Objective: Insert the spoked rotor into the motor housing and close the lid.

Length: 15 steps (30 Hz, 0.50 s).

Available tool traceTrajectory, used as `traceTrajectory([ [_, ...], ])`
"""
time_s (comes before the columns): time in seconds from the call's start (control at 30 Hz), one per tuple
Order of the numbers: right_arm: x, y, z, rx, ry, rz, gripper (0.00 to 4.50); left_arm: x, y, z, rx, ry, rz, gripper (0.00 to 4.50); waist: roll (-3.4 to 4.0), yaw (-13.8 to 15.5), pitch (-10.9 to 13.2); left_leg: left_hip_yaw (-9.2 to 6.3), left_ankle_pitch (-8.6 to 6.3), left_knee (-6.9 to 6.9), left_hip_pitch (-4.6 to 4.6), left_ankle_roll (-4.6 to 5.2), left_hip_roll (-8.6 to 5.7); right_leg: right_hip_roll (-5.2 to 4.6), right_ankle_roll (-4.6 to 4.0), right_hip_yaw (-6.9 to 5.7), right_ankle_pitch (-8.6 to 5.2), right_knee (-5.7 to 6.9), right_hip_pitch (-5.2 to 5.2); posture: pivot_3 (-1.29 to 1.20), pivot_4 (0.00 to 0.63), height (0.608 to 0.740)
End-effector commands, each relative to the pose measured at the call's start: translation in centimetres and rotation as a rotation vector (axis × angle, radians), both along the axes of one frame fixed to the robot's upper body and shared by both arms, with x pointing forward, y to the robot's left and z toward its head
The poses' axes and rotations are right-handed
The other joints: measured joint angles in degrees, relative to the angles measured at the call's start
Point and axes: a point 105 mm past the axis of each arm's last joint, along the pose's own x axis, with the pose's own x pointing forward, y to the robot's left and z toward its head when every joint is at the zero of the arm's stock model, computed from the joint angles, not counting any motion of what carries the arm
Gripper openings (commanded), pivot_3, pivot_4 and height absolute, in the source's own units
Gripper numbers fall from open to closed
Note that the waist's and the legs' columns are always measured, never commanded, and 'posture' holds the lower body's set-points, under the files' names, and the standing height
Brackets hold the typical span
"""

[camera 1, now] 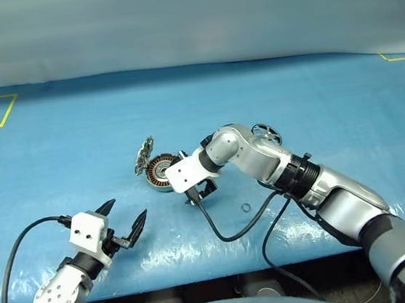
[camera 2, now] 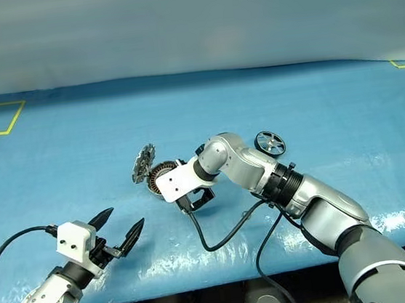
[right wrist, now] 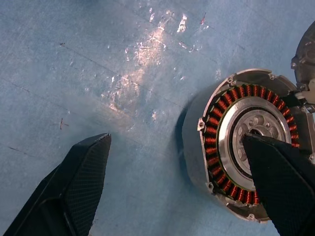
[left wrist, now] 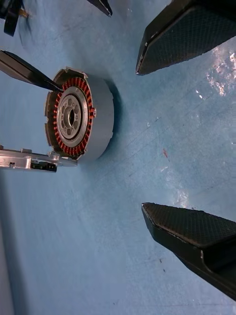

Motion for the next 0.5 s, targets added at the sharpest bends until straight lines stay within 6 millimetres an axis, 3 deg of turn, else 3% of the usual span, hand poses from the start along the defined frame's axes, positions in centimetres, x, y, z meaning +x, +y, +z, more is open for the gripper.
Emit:
traceTrajectory([
  [0.03,0.7,0.9,1.0,0.012,-0.04,0.029,4.47,-0.1,-1.1,1.3,-0.009,-0.071,-0.019,4.5,0.02,-0.1,0.0,0.0,0.0,0.0,0.0,0.0,0.0,0.0,0.0,0.0,0.0,0.0,0.0,0.0,0.15,0.74],
  [0.37,3.1,1.6,1.6,0.054,-0.072,-0.045,4.47,-0.2,-1.9,0.7,-0.041,-0.068,-0.032,4.5,0.03,-0.1,0.0,0.02,0.0,-0.02,-0.01,-0.01,-0.04,0.01,-0.05,0.01,0.01,0.01,-0.03,0.0,0.15,0.74],
  [0.5,3.2,1.5,1.5,0.044,-0.061,-0.049,4.47,-0.2,-2.0,0.5,-0.044,-0.065,-0.037,4.5,0.04,-0.1,0.0,0.02,0.0,-0.03,-0.01,-0.01,-0.05,0.02,-0.05,0.01,0.02,0.01,-0.04,0.0,0.15,0.74],
])
